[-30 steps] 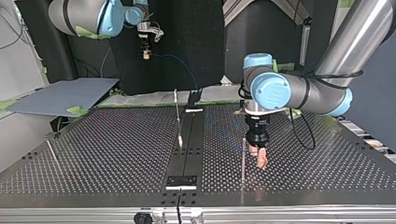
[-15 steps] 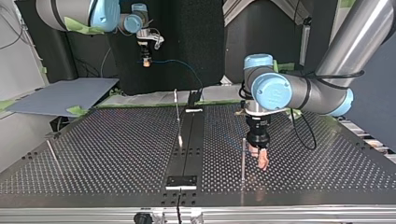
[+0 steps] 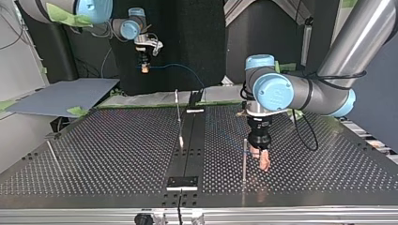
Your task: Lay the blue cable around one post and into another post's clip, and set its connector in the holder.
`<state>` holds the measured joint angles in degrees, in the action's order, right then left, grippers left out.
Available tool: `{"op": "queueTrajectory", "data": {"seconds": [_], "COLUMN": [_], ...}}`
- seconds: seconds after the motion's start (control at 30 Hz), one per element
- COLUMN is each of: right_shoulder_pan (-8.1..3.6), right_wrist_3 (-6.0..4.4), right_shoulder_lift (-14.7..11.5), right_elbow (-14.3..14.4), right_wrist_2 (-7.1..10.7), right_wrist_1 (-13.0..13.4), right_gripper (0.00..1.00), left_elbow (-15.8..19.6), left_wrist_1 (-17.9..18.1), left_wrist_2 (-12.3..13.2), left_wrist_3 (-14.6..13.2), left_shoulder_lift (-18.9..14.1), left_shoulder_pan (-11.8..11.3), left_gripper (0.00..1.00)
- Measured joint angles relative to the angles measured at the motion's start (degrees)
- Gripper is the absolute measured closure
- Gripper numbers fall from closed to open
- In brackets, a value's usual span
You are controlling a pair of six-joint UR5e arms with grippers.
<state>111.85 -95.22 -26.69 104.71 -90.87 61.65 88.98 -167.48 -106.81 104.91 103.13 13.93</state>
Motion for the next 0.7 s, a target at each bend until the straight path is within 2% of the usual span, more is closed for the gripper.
{"op": "queueTrajectory", "data": {"seconds": [0.13, 0.23, 0.7], "right_shoulder_pan": [0.10, 0.20, 0.04], "right_wrist_3": [0.07, 0.33, 0.71], "right_shoulder_lift": [-1.9, -3.4, -10.1], "right_elbow": [0.0, 0.0, 0.1], "right_wrist_2": [0.41, 0.48, 0.91], "right_wrist_1": [-1.8, -1.7, 4.4], "right_gripper": [1.00, 1.00, 1.00], "left_elbow": [0.0, 0.0, 0.0], "left_wrist_1": [0.0, 0.0, 0.4], "left_wrist_2": [0.2, 0.2, 0.9], "left_wrist_3": [0.3, 0.5, 0.6], "left_shoulder_lift": [0.0, 0.0, 0.0], "left_shoulder_pan": [0.0, 0.0, 0.2], "left_gripper": [0.00, 0.00, 0.00]}}
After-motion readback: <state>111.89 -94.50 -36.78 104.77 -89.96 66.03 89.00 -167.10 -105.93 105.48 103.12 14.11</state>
